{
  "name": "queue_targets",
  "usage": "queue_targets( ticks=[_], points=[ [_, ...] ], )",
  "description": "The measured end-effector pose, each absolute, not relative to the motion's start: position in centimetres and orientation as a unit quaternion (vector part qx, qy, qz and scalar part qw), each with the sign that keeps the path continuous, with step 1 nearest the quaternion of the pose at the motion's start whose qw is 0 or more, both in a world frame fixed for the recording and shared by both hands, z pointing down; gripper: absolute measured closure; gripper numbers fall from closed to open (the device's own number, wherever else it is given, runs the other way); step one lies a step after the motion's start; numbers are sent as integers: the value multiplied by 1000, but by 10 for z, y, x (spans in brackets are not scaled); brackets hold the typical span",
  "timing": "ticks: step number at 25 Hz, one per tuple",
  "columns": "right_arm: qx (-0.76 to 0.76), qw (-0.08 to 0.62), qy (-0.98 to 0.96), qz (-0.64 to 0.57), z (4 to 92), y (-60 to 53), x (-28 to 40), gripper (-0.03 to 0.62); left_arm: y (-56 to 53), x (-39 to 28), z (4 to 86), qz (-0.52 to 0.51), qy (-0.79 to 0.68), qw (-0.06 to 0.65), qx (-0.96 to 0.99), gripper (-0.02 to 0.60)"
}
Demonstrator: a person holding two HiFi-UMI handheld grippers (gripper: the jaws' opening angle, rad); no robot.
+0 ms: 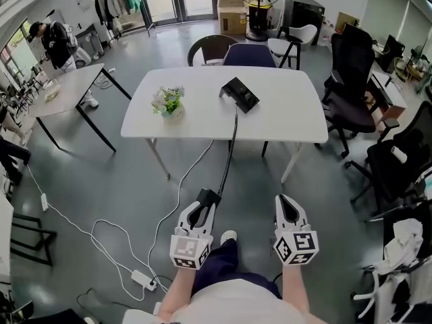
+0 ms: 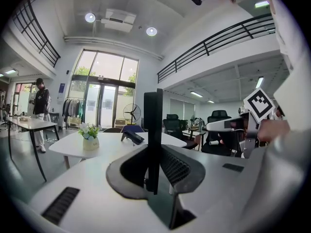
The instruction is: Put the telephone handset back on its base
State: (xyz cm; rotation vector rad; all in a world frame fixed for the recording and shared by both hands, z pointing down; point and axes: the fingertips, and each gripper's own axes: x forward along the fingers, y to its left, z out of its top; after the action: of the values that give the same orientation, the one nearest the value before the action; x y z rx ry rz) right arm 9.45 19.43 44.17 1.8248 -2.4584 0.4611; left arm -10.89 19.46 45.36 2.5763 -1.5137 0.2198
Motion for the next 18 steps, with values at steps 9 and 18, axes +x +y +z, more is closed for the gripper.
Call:
queue_targets(
  ticks=[9,18],
  points=[
    [588,27,-794,153,443,140,77,553,139,-129,459,68,-507,86,855,499],
    [591,29,-793,146,443,95,69,553,94,-137,464,65,-499,90,859,499]
  ],
)
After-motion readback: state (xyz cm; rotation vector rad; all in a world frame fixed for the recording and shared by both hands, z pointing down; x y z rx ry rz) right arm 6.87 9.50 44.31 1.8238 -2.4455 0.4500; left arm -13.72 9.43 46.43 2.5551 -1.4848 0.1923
